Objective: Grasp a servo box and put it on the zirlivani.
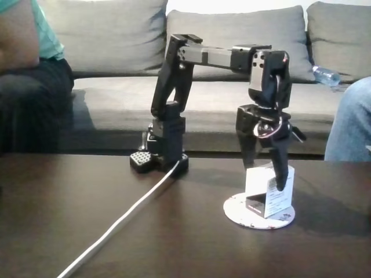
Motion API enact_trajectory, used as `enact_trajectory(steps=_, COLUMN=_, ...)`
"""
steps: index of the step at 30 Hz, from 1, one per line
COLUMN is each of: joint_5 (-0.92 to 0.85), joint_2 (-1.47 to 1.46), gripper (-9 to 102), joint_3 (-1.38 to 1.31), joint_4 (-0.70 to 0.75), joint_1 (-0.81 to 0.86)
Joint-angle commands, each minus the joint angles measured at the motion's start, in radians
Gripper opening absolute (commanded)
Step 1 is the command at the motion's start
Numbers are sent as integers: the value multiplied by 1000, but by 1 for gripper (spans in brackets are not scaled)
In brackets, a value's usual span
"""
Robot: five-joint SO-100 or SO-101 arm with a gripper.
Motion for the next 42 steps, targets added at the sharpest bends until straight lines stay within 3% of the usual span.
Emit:
enact_trajectory(steps=1, joint_5=-5, joint_2=20, gripper=33, joint_3=-5, joint_4=-3, joint_1=6)
enact_trajectory(steps=21, joint_5=-5, joint_2=233, gripper=32, joint_3=-238, joint_4=204, joint_1=28)
enact_trajectory(steps=24, joint_5=3, joint_2=281, gripper=27, joint_3=-224, joint_4=204, joint_1=158)
enact_trajectory(steps=27, joint_5=20, joint_2=316, gripper=5, joint_3=-184, joint_4=189, joint_1=364)
enact_trajectory(steps=32, joint_5=109, joint_2=357, gripper=0, joint_3=35, joint_4=158, joint_1=581)
enact_trajectory(steps=36, joint_5=110, joint_2=448, gripper=0, joint_3=360, joint_4=-9, joint_1=641)
enact_trajectory(steps=42, joint_5=66, joint_2=927, gripper=0, joint_3=1055, joint_4=-508, joint_1=658)
